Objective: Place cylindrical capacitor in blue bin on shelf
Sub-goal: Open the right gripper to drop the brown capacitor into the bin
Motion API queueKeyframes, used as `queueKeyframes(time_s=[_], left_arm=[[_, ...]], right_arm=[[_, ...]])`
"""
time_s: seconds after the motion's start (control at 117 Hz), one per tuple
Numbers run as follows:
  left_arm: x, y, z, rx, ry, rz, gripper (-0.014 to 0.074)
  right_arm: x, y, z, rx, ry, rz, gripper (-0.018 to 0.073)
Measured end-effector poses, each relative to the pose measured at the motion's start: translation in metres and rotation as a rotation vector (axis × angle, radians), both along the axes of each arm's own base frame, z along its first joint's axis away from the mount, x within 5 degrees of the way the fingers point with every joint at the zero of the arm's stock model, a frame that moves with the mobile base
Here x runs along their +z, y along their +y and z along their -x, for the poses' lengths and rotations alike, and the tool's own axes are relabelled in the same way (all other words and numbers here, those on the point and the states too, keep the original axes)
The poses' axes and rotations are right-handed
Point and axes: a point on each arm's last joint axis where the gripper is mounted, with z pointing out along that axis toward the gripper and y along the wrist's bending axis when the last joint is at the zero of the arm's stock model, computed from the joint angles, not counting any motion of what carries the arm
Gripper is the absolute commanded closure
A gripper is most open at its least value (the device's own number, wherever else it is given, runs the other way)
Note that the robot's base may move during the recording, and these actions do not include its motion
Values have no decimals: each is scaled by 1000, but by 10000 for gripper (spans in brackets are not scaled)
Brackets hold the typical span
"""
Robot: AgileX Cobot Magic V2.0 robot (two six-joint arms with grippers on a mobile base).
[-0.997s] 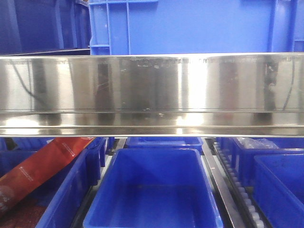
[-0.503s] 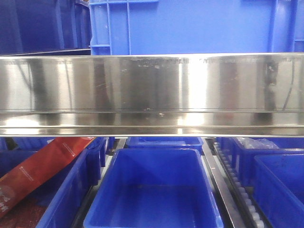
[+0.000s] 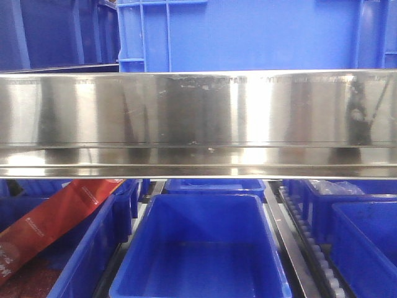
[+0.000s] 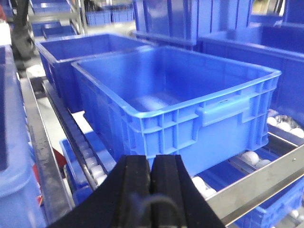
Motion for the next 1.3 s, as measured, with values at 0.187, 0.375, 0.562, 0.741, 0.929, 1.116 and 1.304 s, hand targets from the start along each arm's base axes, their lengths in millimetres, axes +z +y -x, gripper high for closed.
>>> queueKeyframes(time_s=[0.187, 0.375, 0.562, 0.741, 0.929, 1.116, 1.304], left_arm=[[-2, 10, 13, 0, -31, 24, 707], [-5, 10, 12, 1, -24, 18, 707], [-5, 10, 12, 1, -24, 19, 707], [-5, 10, 12, 1, -22, 18, 707], [-5, 10, 12, 1, -22, 18, 707], [-5, 10, 12, 1, -22, 18, 707], [-5, 10, 12, 1, -22, 18, 707]], right_arm=[[18, 31, -66, 83, 18, 27, 703], [8, 61, -134, 122, 90, 51, 703], [-41, 81, -193, 142, 269, 103, 703], [-86, 92, -225, 148, 394, 135, 693], [-102, 95, -236, 150, 431, 150, 390], [-103, 96, -236, 155, 438, 140, 0], [-87, 93, -225, 160, 405, 123, -7]])
